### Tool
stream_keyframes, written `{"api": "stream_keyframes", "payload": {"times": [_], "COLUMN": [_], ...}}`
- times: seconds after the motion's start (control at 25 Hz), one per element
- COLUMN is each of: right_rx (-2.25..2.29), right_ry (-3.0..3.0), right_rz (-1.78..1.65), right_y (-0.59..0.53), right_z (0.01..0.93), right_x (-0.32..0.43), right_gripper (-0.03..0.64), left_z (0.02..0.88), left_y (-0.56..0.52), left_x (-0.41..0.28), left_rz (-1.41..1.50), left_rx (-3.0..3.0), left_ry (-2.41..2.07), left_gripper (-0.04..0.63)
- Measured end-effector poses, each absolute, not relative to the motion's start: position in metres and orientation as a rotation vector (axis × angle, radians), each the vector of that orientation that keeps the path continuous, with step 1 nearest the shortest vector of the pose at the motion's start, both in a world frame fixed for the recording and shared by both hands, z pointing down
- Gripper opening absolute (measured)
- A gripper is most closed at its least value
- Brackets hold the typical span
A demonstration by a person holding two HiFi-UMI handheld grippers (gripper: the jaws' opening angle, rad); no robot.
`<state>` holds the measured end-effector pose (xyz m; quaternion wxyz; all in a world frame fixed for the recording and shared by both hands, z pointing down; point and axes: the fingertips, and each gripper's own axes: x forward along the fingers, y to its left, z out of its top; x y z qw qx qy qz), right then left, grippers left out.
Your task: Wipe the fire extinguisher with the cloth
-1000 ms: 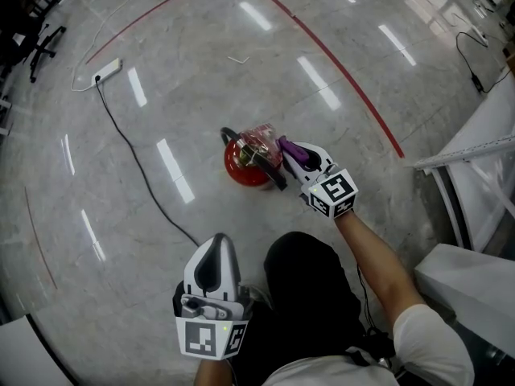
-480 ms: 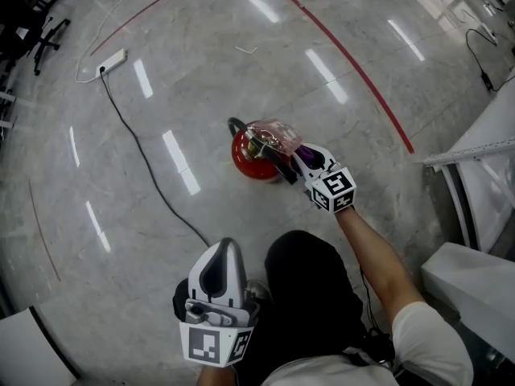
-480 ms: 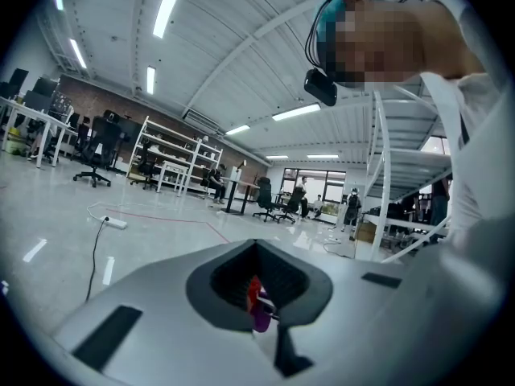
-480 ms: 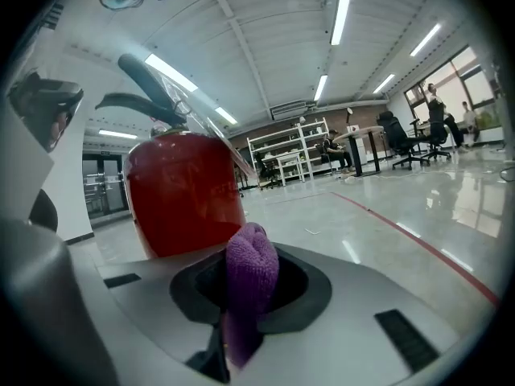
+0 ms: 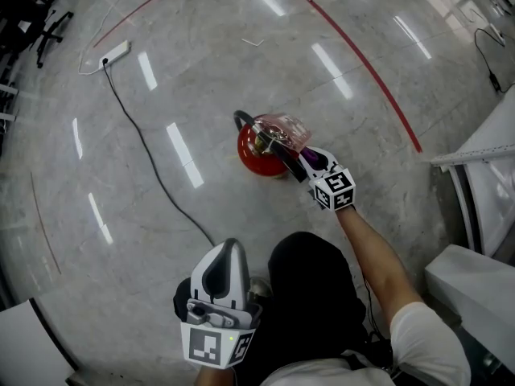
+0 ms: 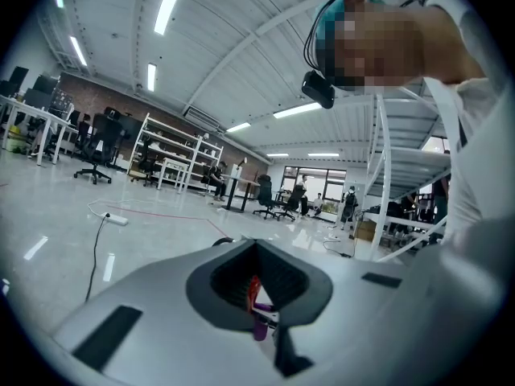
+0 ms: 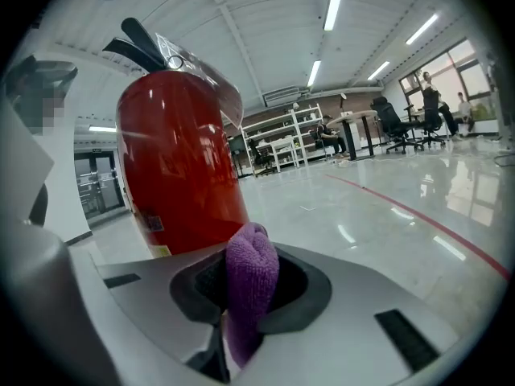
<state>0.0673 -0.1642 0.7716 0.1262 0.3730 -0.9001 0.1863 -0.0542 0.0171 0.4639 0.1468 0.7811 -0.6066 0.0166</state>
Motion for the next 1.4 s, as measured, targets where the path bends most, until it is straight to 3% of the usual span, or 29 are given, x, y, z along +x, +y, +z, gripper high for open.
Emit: {"api": "stream_keyframes", "payload": {"times": [0.76,1.16,1.4], "right_rx": [0.965,0.735,0.735], "right_ry": [-2.52,-2.899,-3.058], "right_rz": [0.525,0.35,0.04], "right_y": [-0.136,-0.075,-0.062], "right_z": [0.814,0.642,0.518], "right_x": [0.077,0.094,0.099], "right_gripper": [0.067,0.067,0.067], "left_z": [0.472,0.46,0.451], "left_y": [0.022,0.018,0.008], "left_x": [-0.053,-0.06,-0.06], "left_rz": [0.018,-0.06,-0.095], "left_rx": [2.248,2.296,2.326], "left_ry": [-1.72,-1.694,-1.693], "left_gripper": [0.003,0.003,0.003]}}
